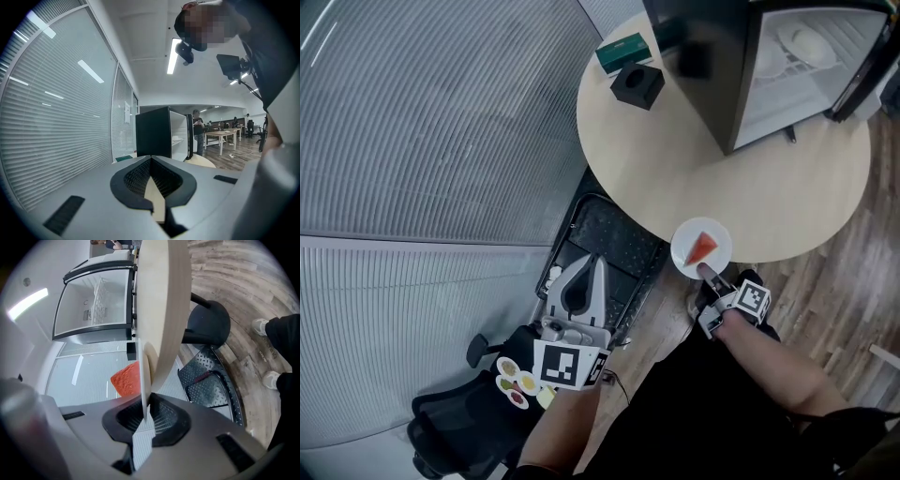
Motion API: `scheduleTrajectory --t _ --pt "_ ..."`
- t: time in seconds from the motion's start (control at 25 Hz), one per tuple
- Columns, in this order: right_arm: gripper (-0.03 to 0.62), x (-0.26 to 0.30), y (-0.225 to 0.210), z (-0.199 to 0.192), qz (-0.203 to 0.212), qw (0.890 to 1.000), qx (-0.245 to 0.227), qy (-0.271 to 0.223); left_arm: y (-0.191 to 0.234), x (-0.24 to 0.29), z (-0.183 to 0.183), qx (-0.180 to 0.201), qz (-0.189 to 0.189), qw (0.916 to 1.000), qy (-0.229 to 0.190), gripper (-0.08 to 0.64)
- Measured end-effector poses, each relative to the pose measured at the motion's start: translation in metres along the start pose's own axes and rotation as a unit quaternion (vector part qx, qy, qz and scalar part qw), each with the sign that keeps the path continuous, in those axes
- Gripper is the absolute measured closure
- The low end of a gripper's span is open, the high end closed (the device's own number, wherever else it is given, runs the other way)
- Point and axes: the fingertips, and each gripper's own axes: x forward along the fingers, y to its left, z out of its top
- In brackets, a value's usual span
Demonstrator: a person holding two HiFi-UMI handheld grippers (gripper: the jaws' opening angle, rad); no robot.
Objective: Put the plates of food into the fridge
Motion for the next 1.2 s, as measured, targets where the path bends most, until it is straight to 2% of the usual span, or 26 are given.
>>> scheduleTrajectory --t 0.24,0.6,0.88,1.2 --pt "0.565 -0.003 0.023 0.005 0.004 1.0 -0.012 0.023 -0.009 0.006 0.006 -0.005 -0.017 0.9998 -0.009 0.558" --pt "0.565 0.001 0.086 0.025 0.039 0.999 -0.025 0.014 -0.019 0.022 0.032 -0.002 -0.045 0.9982 -0.039 0.558" --pt "0.565 -0.002 0.136 0.037 0.049 0.998 -0.044 0.019 -0.031 0.03 0.055 -0.002 -0.069 0.9955 -0.065 0.558" --pt "0.565 -0.008 0.183 0.074 0.073 0.996 -0.043 0.011 -0.053 0.057 0.076 0.013 -0.092 0.9929 -0.074 0.558"
